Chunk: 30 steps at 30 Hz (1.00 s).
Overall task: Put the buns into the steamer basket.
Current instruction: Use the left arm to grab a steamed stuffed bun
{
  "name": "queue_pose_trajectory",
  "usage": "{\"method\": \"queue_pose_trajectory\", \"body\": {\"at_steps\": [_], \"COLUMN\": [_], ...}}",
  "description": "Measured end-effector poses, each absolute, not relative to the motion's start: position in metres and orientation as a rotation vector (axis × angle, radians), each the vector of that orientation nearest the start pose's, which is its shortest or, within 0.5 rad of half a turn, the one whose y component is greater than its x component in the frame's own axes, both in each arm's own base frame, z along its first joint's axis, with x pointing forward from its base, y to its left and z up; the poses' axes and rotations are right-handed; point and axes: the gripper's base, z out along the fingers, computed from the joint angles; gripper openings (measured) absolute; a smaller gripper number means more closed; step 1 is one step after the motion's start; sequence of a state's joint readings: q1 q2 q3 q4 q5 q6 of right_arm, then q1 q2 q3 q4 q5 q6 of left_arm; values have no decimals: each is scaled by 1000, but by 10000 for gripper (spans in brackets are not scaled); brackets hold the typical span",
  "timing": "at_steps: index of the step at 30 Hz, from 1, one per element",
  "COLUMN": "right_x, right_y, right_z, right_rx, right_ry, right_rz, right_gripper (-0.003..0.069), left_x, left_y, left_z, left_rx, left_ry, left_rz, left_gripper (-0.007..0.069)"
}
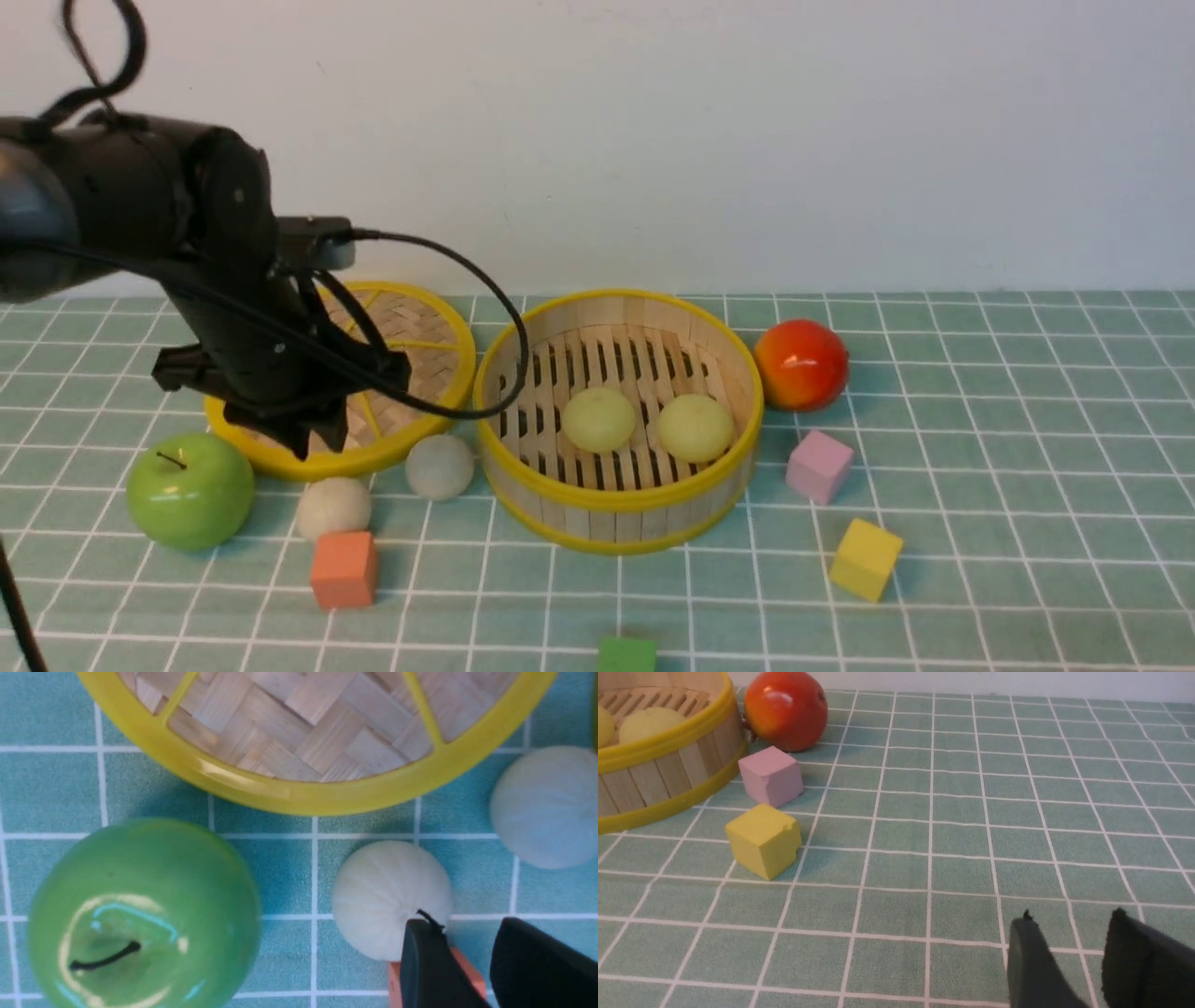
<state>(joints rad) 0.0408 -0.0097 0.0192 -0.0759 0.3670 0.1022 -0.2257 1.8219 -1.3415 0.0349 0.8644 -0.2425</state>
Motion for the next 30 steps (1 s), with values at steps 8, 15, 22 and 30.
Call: {"method": "queue_pose_trajectory", "body": {"at_steps": [8, 15, 22, 30], "right_x": [53, 53, 53, 53], "right_y": [0, 0, 0, 0], "right_z": [174, 174, 174, 174], "right_rx": [10, 10, 10, 10], "right_ry": [1859, 1859, 1859, 1859], "right_rz": [25, 25, 25, 25], "right_gripper": [239, 239, 239, 239], "left_x": [374, 378, 380, 380], "left_y": [-83, -83, -84, -84], "left_z": [197, 181, 176, 176], "left_rx": [6, 15, 15, 15], "left_ry": [2891, 2911, 2919, 2920], "left_rz": [-35, -18, -16, -17], "left_gripper": [216, 221, 227, 150]}}
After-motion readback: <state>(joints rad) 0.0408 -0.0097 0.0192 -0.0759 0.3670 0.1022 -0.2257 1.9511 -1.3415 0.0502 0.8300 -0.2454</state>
